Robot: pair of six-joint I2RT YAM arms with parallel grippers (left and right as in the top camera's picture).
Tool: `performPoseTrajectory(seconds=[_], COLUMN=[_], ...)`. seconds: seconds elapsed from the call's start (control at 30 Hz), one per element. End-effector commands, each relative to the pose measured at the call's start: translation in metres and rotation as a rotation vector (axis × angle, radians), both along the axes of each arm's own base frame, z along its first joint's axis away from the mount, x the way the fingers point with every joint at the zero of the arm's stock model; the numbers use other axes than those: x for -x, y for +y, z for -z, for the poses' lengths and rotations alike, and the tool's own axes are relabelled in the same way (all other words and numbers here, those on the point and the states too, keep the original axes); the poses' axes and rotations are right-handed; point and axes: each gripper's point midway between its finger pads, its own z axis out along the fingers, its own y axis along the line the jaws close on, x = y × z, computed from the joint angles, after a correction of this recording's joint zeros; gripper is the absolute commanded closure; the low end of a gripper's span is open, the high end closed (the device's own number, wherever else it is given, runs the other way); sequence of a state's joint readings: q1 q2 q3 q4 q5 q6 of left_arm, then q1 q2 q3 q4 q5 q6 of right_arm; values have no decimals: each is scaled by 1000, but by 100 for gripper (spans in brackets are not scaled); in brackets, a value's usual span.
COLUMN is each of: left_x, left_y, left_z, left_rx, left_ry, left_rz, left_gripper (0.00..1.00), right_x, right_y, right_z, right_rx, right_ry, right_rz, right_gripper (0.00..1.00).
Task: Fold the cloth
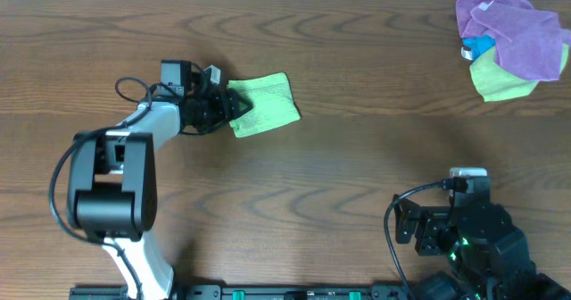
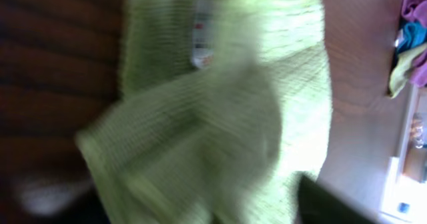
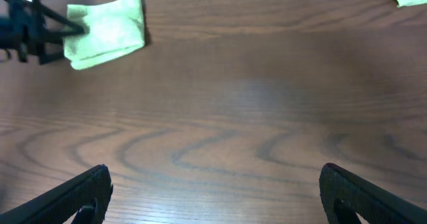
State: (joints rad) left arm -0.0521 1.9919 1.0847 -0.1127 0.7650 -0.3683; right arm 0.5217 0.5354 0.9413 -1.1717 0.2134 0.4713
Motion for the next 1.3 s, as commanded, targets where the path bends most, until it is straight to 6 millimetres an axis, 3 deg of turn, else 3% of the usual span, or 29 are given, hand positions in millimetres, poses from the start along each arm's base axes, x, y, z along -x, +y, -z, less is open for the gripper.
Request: performPoseTrajectory(seconds=[0.0,0.2,0.43,0.63,0.73,1.07,1.27], left_x=[19,22,-14,-48,-56,-76,-81], left_y=[-5,-17,-30,-23,-10,67,109], left_z=[32,34,-21,-69,-81,-126,-128], left_rx=[54,144,244,160,6,-568,-741], left_ry=[147,157,-3,-128,-140,-183,-180], left_rz=[-21,21,73,95,124,143,107], left_gripper=[94,94,94,94,94,94,94], right_x=[0,0,0,0,0,0,0], right_y=[3,3,4,4,4,4,4], right_z=[-1,-1,-1,-1,-1,-1,-1], right_rx=[-9,-11,-16,-16,-15,-15,-14], right_ry=[-3,-3,-5,-5,-4,-5,-5], right_rz=[-11,-13,-16,-16,-16,-16,-15], right_gripper=[1,1,1,1,1,1,1])
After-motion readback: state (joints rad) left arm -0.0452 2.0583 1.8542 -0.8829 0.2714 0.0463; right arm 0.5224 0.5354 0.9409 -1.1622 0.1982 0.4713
